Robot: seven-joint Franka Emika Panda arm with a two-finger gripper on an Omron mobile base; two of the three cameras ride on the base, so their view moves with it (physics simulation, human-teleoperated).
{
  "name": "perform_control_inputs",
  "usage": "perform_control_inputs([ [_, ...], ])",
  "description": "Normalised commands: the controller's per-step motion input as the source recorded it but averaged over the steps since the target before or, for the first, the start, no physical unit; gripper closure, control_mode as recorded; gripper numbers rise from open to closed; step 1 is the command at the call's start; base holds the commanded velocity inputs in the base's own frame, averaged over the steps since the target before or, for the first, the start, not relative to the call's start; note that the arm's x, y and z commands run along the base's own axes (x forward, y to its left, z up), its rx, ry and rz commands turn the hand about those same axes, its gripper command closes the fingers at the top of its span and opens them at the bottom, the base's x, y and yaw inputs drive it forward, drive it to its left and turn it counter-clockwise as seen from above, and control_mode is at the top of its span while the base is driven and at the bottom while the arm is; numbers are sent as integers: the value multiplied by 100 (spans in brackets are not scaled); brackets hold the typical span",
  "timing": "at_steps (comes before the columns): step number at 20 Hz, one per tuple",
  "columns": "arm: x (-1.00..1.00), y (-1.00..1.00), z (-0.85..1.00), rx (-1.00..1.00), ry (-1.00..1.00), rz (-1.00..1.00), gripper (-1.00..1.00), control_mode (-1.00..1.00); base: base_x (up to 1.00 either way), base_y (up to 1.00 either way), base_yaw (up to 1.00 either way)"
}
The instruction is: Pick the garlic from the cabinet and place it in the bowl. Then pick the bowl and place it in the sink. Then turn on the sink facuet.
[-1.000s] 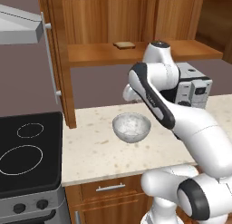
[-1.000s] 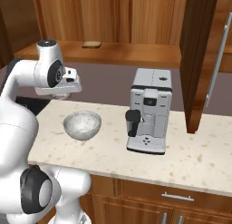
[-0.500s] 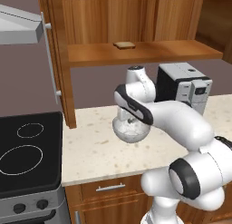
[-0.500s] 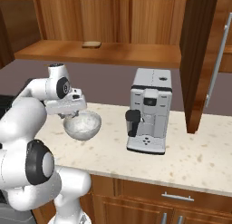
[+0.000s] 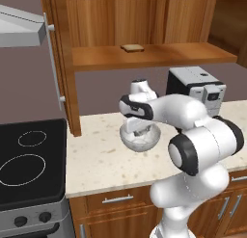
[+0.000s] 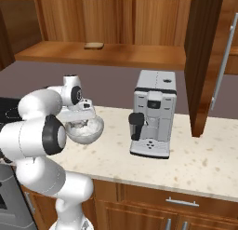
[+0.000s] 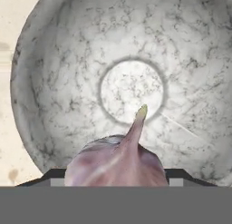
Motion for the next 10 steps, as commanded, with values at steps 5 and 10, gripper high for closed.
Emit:
perform_control_inputs([
  [5, 8, -15, -35, 0, 1, 0, 100, -100, 0, 0, 0],
  [10, -1, 0, -30, 0, 0, 0, -100, -100, 0, 0, 0],
])
